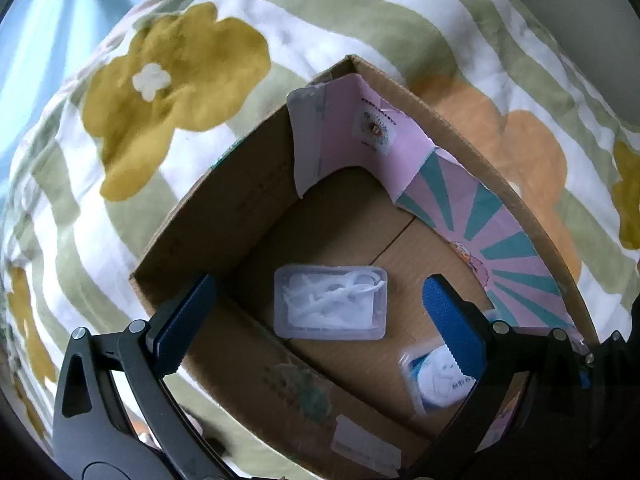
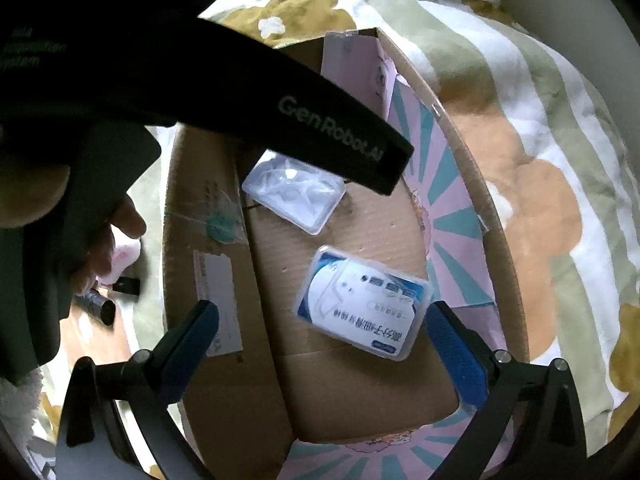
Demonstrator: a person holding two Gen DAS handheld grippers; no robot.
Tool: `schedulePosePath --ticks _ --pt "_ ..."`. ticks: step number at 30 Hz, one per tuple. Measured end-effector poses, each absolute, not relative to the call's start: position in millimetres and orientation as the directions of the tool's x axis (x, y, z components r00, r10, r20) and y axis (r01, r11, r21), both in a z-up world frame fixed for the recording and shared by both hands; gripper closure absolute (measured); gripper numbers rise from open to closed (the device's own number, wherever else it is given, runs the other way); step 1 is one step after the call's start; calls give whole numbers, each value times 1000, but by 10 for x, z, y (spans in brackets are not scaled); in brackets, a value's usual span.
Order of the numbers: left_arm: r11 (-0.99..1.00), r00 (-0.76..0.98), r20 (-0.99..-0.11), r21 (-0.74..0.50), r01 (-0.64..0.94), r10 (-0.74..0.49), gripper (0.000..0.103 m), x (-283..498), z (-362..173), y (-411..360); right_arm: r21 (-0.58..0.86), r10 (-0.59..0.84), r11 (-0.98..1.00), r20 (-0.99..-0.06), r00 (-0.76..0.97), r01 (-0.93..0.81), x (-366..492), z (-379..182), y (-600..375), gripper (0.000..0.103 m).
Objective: Organize objects
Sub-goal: 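Carry both boxes into the cardboard box and open both tools, then lift both tools out of the cardboard box back toward the items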
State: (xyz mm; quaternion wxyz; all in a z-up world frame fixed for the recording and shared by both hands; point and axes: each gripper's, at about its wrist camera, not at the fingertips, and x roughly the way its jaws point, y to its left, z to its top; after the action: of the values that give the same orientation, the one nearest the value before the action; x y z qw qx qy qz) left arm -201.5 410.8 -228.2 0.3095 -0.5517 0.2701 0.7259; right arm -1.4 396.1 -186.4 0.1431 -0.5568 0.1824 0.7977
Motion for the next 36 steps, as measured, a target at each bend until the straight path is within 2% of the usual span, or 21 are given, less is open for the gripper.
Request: schedulePosePath --ticks 16,26,36 --pt "-682 -208 -958 19 -731 197 0 -1798 -1978 4035 143 29 -889 -931 -364 -435 156 -1461 3893 0" --pt "-718 -294 -924 30 -696 246 0 -1528 -1178 3593 110 49 -925 -915 -401 -364 143 -964 3593 0" --pt "-817 -413 -857 -17 -576 309 0 -1084 -228 2564 81 62 -959 -876 -478 -273 360 -268 3043 0"
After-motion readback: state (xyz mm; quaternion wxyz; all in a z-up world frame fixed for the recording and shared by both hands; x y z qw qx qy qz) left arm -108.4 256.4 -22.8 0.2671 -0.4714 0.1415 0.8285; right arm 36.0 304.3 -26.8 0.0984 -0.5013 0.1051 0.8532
